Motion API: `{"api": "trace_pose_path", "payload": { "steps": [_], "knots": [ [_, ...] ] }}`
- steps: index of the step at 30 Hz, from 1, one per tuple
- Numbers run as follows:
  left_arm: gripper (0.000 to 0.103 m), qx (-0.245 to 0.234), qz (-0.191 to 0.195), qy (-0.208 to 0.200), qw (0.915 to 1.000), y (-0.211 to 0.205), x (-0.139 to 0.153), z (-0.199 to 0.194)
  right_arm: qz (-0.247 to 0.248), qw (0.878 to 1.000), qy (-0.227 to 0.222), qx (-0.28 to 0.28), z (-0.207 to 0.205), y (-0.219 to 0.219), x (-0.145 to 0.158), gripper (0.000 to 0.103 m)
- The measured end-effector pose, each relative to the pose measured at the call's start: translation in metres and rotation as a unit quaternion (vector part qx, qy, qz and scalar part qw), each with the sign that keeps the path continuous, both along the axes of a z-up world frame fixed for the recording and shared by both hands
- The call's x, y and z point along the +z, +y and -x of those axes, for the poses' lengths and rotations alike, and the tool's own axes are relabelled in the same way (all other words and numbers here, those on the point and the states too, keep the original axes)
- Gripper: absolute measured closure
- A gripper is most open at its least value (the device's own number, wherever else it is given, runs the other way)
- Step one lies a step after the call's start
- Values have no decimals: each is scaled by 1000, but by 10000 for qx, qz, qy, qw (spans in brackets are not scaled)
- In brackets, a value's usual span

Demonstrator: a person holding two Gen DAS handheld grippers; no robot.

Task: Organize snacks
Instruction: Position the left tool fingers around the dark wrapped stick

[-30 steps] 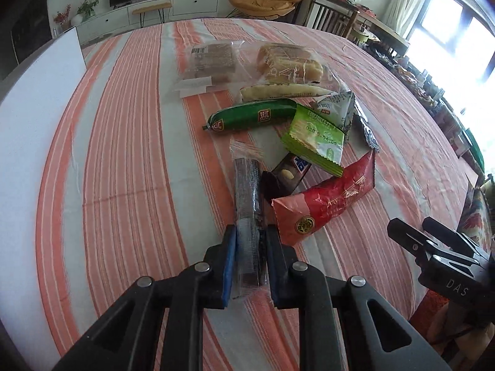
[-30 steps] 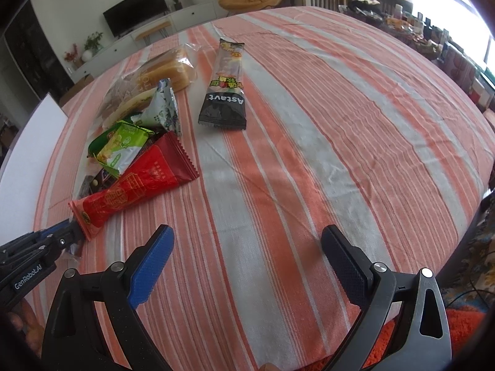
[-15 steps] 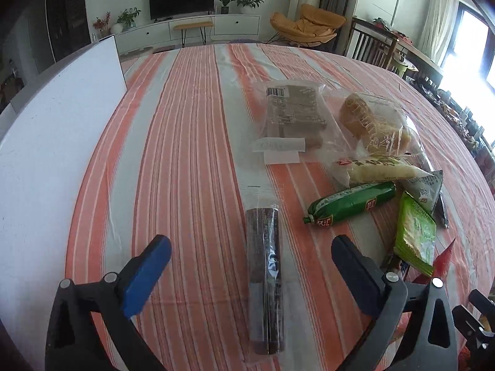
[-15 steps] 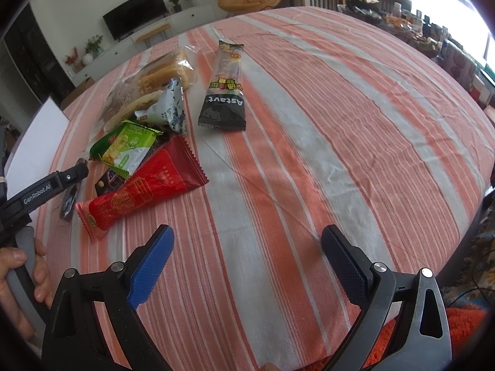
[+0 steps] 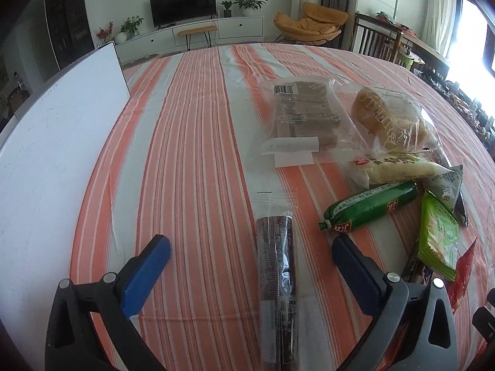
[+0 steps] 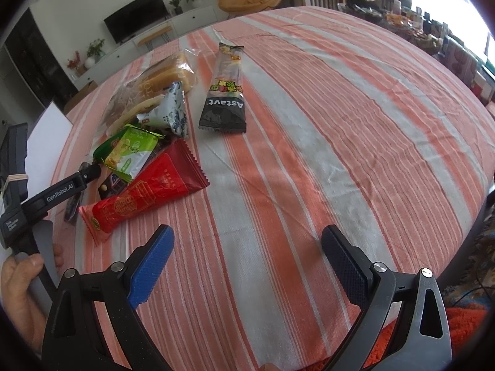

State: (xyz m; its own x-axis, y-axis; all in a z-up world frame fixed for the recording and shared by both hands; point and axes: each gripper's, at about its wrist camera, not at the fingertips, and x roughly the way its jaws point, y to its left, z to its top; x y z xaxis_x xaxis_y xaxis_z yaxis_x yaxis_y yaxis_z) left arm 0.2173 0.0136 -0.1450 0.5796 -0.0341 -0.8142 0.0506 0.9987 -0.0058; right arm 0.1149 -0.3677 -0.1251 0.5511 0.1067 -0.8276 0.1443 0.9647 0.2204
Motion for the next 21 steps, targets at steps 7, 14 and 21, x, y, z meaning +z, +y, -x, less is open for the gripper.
{"api": "trace_pose_path", "payload": {
  "steps": [7,14,21],
  "knots": [
    [0,0,-2,-1,10000,0,0,0,-130,9999,-40,-13,1,-4,0,5],
    [0,0,-2,-3,10000,0,0,0,-74,10000,-24,-14,1,-3,1,5],
    [0,0,-3,-4,10000,0,0,0,-117,9999,-43,-21,1,-2,1,5]
  ]
}}
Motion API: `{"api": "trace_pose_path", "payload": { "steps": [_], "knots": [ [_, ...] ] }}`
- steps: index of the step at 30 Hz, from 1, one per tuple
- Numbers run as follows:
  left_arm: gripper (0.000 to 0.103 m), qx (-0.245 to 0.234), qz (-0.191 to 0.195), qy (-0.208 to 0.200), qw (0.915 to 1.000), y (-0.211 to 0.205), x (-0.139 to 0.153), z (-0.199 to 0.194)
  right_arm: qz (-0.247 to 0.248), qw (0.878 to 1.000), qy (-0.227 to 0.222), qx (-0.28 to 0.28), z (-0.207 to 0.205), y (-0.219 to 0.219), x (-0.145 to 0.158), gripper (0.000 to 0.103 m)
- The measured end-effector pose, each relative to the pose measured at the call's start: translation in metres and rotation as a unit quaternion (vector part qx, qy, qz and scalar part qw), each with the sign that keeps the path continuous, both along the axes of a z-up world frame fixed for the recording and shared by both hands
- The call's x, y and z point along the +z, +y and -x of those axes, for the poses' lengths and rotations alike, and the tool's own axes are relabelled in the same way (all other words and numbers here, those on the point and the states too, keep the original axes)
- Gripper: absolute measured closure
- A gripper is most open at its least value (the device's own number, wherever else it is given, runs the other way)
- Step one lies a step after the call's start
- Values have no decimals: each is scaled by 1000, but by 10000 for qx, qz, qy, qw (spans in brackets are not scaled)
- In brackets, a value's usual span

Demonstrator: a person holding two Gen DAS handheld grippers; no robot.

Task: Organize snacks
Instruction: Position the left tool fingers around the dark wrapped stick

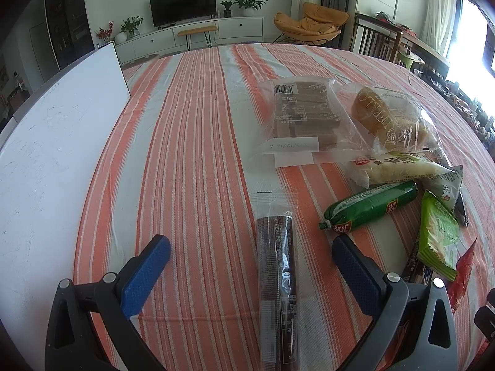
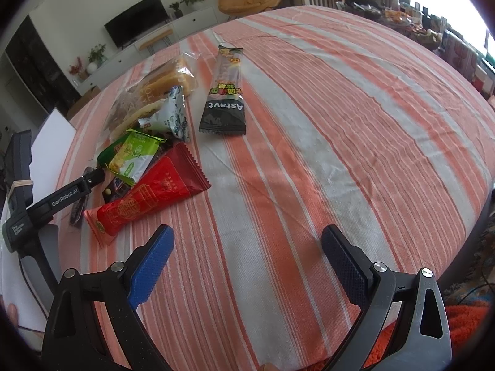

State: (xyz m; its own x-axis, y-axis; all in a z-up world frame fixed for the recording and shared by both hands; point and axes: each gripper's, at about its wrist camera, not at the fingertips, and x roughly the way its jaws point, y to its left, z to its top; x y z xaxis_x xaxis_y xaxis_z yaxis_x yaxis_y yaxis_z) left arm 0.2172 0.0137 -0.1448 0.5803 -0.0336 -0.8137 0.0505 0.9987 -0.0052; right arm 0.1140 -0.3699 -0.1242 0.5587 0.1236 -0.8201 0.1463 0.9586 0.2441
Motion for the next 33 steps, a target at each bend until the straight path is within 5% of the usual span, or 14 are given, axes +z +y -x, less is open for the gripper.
{"api": "trace_pose_path", "payload": {
  "steps": [33],
  "knots": [
    [0,0,-1,-5,10000,0,0,0,-49,10000,-8,1,2,-2,0,5]
  ]
}}
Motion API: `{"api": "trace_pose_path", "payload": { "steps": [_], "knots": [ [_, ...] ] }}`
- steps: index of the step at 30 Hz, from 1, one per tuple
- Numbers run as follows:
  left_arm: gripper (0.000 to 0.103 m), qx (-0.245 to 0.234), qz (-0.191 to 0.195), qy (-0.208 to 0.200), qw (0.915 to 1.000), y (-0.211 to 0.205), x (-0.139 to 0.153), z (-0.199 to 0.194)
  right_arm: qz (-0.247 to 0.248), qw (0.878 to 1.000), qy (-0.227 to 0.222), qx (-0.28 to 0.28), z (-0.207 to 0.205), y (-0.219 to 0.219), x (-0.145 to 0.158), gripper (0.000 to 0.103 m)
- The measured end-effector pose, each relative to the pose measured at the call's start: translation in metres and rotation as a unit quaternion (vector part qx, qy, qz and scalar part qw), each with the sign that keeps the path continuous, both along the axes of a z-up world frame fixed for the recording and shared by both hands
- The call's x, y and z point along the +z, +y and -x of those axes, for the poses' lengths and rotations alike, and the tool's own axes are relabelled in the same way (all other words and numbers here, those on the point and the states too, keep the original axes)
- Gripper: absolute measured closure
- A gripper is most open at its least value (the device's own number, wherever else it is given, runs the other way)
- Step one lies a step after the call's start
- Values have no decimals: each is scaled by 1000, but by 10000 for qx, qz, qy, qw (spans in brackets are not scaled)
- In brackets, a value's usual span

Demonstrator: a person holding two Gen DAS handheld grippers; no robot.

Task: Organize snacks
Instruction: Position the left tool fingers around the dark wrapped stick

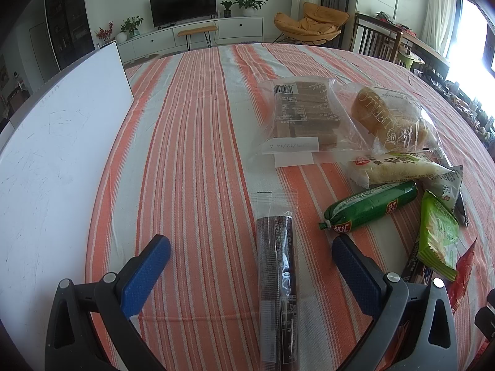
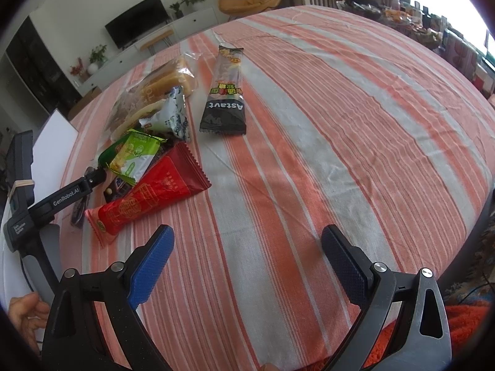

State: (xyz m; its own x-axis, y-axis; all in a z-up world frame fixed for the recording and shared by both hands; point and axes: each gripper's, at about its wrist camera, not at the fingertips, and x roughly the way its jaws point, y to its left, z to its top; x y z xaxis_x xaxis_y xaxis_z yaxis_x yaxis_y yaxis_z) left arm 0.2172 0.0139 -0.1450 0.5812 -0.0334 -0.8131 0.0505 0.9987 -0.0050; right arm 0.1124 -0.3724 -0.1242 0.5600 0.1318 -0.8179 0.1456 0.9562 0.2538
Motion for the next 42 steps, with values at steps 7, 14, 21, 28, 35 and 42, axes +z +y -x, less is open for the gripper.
{"api": "trace_pose_path", "payload": {
  "steps": [7,14,21,28,35,42],
  "knots": [
    [0,1,0,-2,10000,0,0,0,-23,10000,-8,-4,0,0,0,5],
    [0,1,0,-3,10000,0,0,0,26,10000,8,-1,0,0,0,5],
    [0,0,0,-4,10000,0,0,0,53,10000,17,1,0,1,0,5],
    [0,1,0,-5,10000,-1,0,0,56,10000,17,-2,-1,1,0,5],
    [0,-31,-14,290,9996,0,2,-2,57,10000,13,1,0,2,1,5],
    [0,-226,417,1893,9808,1,13,-15,-35,10000,-26,-21,1,0,1,5]
  ]
}}
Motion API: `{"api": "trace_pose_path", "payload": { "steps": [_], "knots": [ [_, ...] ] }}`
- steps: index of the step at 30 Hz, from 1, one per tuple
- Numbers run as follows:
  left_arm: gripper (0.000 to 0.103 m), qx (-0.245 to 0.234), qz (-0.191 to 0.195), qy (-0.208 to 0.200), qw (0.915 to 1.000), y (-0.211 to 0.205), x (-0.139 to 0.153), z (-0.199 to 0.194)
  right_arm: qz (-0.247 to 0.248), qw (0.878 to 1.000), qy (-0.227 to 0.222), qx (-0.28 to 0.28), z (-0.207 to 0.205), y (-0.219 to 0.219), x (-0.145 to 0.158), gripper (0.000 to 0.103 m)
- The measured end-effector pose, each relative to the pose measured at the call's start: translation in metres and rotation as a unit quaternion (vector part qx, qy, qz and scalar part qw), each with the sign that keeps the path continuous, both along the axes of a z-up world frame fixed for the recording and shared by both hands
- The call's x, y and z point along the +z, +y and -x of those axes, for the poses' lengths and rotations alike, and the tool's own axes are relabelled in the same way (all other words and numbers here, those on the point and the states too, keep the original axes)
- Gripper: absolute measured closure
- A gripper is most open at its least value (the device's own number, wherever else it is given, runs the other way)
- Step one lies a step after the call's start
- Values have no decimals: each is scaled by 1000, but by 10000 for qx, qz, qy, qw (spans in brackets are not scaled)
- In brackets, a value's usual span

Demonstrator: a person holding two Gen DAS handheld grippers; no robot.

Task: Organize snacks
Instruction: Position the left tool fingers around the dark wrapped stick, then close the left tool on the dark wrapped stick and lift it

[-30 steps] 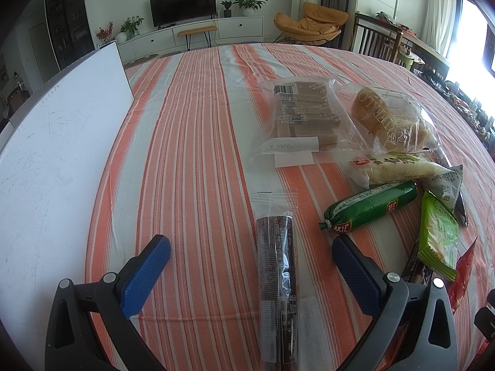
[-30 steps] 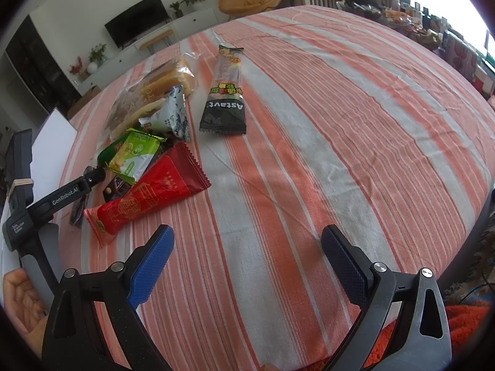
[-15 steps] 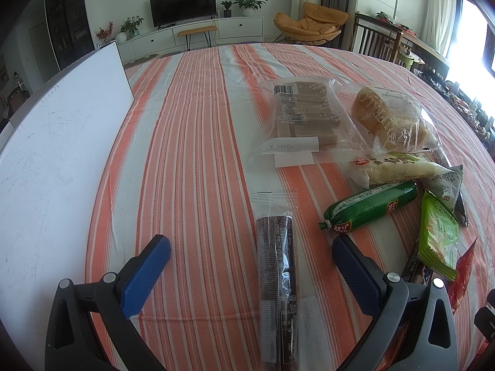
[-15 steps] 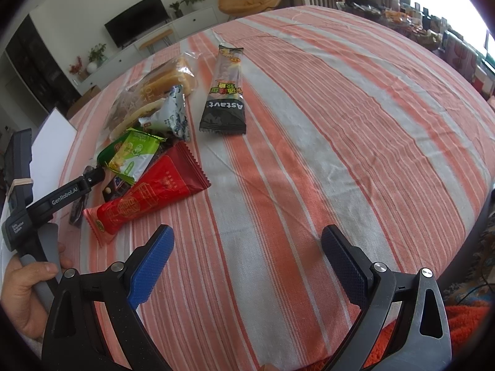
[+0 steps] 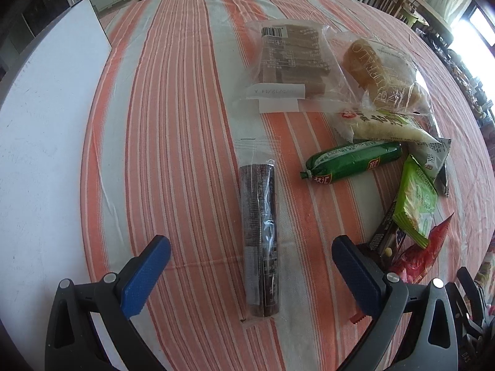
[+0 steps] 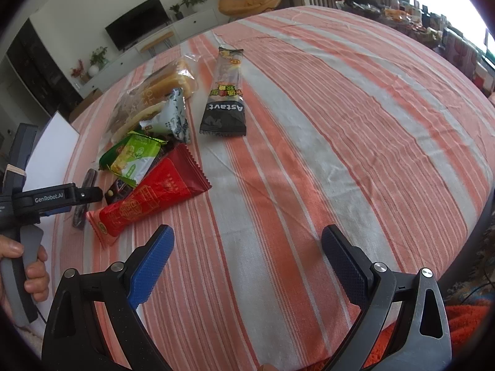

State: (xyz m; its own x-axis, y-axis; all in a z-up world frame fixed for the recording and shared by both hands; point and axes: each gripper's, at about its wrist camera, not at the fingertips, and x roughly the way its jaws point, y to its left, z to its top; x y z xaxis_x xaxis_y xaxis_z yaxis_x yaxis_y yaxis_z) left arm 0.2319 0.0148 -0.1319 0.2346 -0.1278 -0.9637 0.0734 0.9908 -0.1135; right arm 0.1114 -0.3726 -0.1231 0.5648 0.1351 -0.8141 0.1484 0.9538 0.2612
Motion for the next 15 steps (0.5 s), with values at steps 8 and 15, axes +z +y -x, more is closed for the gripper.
{"api": "trace_pose_path", "payload": {
  "steps": [8,15],
  "knots": [
    [5,-185,-529,-202,9982,-12,-1,15,24,10000,13,4,0,1,0,5],
    [32,-178,-494,-726,9960,-15,9,35,-26,10000,-2,1,1,1,0,5]
  ]
}}
